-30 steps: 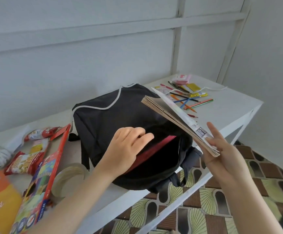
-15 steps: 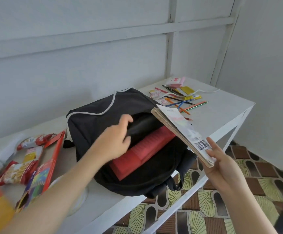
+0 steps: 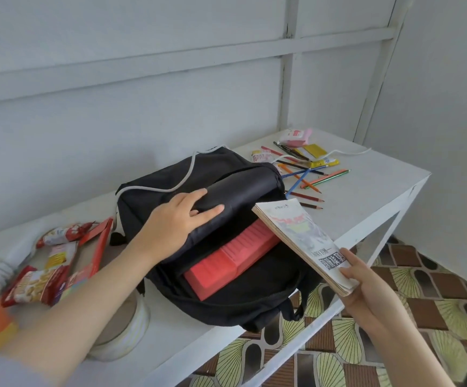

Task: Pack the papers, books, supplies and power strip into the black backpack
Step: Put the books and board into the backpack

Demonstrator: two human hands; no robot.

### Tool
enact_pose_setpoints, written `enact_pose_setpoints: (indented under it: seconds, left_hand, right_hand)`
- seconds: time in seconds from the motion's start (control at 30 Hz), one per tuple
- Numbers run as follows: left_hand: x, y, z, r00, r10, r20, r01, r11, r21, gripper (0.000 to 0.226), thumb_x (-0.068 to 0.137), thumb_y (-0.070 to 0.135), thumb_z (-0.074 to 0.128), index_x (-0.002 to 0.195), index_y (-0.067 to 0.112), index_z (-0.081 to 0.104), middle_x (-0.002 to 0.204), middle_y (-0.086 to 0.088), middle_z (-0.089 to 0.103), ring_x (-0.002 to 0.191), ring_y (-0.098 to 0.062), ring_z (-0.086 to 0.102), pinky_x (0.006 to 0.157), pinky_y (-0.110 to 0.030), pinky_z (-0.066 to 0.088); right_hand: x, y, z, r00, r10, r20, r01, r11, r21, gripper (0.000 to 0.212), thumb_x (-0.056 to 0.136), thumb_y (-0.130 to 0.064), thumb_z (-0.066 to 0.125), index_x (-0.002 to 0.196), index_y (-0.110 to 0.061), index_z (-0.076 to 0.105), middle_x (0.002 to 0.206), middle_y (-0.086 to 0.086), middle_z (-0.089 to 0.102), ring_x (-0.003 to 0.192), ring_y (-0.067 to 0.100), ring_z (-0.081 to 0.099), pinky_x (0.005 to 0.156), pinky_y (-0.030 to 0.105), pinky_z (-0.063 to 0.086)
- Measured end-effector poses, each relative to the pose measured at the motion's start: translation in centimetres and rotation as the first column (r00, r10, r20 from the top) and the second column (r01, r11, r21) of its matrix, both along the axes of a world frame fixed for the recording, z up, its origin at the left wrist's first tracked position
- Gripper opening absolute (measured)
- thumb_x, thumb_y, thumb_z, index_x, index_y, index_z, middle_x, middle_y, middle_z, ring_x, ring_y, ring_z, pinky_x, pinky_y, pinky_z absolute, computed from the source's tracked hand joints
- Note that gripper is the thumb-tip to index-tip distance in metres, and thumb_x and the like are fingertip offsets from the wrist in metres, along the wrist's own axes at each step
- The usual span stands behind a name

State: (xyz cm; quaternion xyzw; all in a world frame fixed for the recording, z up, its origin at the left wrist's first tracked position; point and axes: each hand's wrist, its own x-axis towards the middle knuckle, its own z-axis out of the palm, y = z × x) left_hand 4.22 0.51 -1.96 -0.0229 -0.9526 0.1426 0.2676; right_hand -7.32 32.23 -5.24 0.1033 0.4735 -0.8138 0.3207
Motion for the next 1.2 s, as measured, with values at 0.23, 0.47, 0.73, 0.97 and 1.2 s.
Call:
enact_pose_setpoints:
  seconds: [0.23, 0.47, 0.73, 0.97, 1.2]
  left_hand:
    - [0.8, 1.7, -1.3, 0.947, 0.268, 0.178, -0.259, 0.963, -0.076, 0.078, 0.076, 0.056, 0.06, 0.144, 0.029, 0.034, 0.142, -0.028, 0.035, 0.121, -0.046, 0.041, 0.087, -0.052, 0.047]
    - [0.6, 1.7, -0.9, 0.938, 0.295, 0.18, -0.31, 0.949, 0.062, 0.088, 0.067, 0.053, 0.075, 0.142, 0.042, 0.031, 0.077, -0.013, 0.048, 0.04, -0.019, 0.04, 0.037, -0.02, 0.028]
    - [-0.7, 0.0, 5.1, 0.907, 0.163, 0.388, -0.297, 0.901, 0.315, 0.068, 0.088, 0.039, 0.06, 0.131, 0.064, 0.013, 0.066, 0.007, 0.046, 0.067, -0.014, 0.05, 0.069, -0.028, 0.039]
    - [-1.2, -1.3, 7.7, 0.918, 0.078, 0.39, -0.263, 0.855, 0.447, 0.058, 0.09, 0.03, 0.059, 0.126, 0.062, 0.027, 0.113, 0.008, 0.063, 0.061, 0.005, 0.043, 0.07, -0.021, 0.034]
    - [-1.2, -1.3, 9.2, 0.966, 0.128, 0.224, -0.209, 0.896, 0.392, 0.047, 0.095, 0.026, 0.051, 0.135, 0.048, 0.04, 0.062, -0.005, 0.055, 0.05, -0.006, 0.042, 0.057, -0.018, 0.033]
  right_hand:
    - [-0.3, 0.3, -0.5, 1.0, 0.03, 0.001, -0.03, 0.999, -0.01, 0.048, 0.095, 0.005, 0.038, 0.138, -0.016, 0.043, 0.12, 0.016, 0.058, 0.06, 0.016, 0.07, 0.045, 0.02, 0.055]
    - [-0.3, 0.8, -0.2, 0.997, 0.057, -0.053, -0.055, 0.998, 0.035, 0.047, 0.095, 0.005, 0.039, 0.135, -0.018, 0.047, 0.123, 0.016, 0.059, 0.063, 0.017, 0.07, 0.045, 0.023, 0.055]
    - [-0.5, 1.3, 0.7, 0.973, 0.162, -0.162, -0.148, 0.984, 0.095, 0.049, 0.091, 0.009, 0.039, 0.126, -0.019, 0.057, 0.117, 0.01, 0.063, 0.085, 0.024, 0.067, 0.057, 0.028, 0.059]
    - [-1.6, 0.7, 3.0, 0.912, 0.299, -0.28, -0.271, 0.953, 0.135, 0.051, 0.089, 0.01, 0.041, 0.12, -0.024, 0.063, 0.115, 0.006, 0.066, 0.09, 0.027, 0.069, 0.062, 0.035, 0.06]
    - [-3.7, -3.5, 5.9, 0.812, 0.488, -0.32, -0.453, 0.873, 0.181, 0.049, 0.088, 0.012, 0.039, 0.116, -0.021, 0.063, 0.117, 0.009, 0.065, 0.083, 0.022, 0.07, 0.057, 0.026, 0.056]
